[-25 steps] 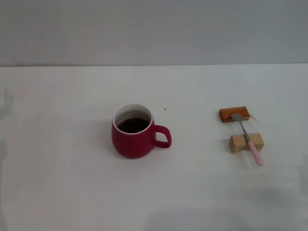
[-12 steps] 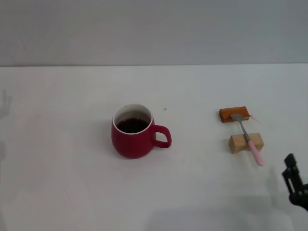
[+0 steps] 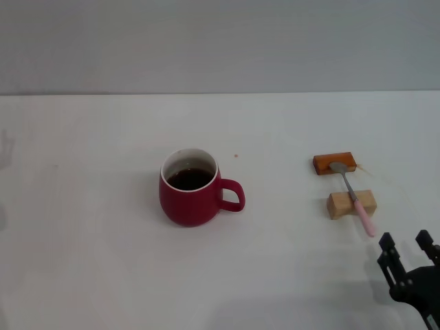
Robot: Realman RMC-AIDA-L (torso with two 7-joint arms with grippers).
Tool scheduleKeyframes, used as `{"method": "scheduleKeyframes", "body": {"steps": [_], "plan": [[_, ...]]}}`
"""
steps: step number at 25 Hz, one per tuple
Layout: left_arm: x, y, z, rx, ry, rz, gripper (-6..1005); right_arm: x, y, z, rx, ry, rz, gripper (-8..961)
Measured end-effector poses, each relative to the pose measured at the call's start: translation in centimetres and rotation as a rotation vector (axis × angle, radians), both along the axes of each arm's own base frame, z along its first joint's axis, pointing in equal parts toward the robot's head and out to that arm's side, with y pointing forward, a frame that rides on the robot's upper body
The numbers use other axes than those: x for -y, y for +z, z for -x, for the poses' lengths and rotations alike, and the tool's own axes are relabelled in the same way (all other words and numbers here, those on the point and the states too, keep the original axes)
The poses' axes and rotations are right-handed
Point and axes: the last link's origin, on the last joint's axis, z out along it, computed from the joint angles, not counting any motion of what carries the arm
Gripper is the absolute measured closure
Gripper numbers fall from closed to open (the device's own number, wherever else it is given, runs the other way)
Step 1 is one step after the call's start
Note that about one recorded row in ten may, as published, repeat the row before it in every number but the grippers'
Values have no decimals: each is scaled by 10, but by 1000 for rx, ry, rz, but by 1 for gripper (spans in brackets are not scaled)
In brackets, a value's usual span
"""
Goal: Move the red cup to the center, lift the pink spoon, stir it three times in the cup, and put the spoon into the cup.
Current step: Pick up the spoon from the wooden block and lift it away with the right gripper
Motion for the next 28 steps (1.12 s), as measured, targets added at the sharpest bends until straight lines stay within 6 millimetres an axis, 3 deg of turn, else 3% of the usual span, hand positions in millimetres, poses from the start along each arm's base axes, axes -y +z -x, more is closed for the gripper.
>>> {"method": "scheduleKeyframes", "body": {"steps": [28], "plan": [[-1, 3, -7, -12, -38, -20, 155, -37, -14, -3, 48, 0, 118, 359]]}}
